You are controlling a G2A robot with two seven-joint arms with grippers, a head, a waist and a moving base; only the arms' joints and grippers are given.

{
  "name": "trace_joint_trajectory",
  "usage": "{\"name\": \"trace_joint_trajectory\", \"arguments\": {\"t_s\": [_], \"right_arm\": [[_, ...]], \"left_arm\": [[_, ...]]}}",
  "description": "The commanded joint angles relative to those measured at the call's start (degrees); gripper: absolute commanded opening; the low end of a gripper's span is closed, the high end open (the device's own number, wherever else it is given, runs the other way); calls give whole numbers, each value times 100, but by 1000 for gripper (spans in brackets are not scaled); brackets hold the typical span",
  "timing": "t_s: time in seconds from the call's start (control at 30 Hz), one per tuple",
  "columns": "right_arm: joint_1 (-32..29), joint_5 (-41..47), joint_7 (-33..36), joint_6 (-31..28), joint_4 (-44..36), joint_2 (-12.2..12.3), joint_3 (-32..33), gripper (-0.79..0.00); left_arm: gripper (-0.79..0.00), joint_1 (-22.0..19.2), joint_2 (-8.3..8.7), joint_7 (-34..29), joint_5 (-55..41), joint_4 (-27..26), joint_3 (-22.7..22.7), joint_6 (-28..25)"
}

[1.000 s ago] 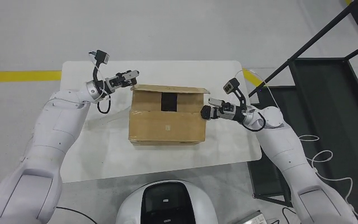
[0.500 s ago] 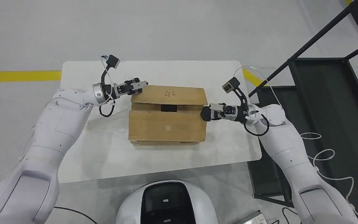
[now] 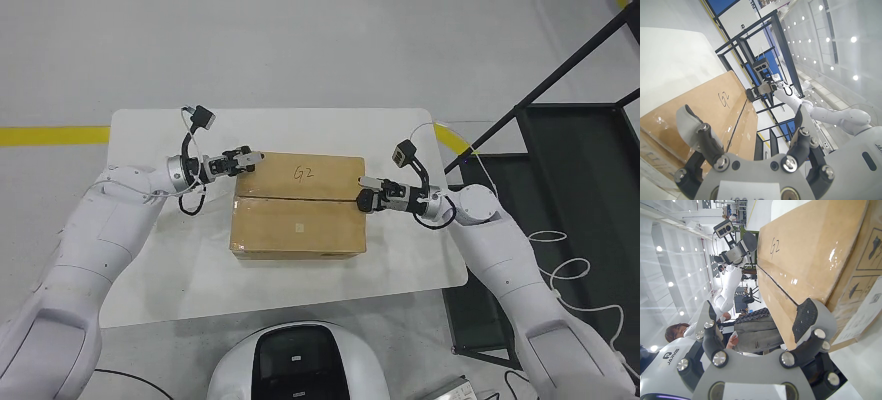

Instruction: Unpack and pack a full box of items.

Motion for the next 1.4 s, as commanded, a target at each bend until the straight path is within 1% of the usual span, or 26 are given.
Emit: {"name": "trace_joint_trajectory", "arguments": {"t_s": [0.0, 0.13, 0.27, 0.33, 0.8, 0.93, 1.1, 1.2, 1.3, 1.37], "right_arm": [[38, 9, -4, 80, -38, -5, -1, 0], [77, -202, -48, 259, -134, 1, -30, 0], [73, -409, -143, 376, -184, -7, -101, 0], [71, -428, -186, 399, -183, -17, -131, 0], [76, -428, -224, 411, -170, -26, -145, 0], [76, -428, -224, 411, -170, -26, -145, 0], [76, -428, -224, 411, -170, -26, -145, 0], [76, -428, -224, 411, -170, -26, -145, 0], [76, -428, -224, 411, -170, -26, -145, 0], [76, -428, -224, 411, -170, -26, -145, 0]], "left_arm": [[0, 51, 47, 66, -109, -50, -47, -64], [0, 211, 186, 291, -301, -146, -273, -289], [0, 502, 350, 729, -442, -285, -616, -727], [0, 658, 433, 846, -491, -386, -771, -844], [0, 658, 433, 846, -491, -386, -771, -844], [0, 847, 444, 1231, -548, -616, -894, -641], [0, 1325, 563, 1710, -324, -699, -1237, -442], [0, 1823, 664, 1914, -281, -874, -1479, -288], [0, 2460, 764, 2072, -335, -1098, -1717, -170], [0, 2875, 819, 2103, -520, -1364, -1869, -55]]}}
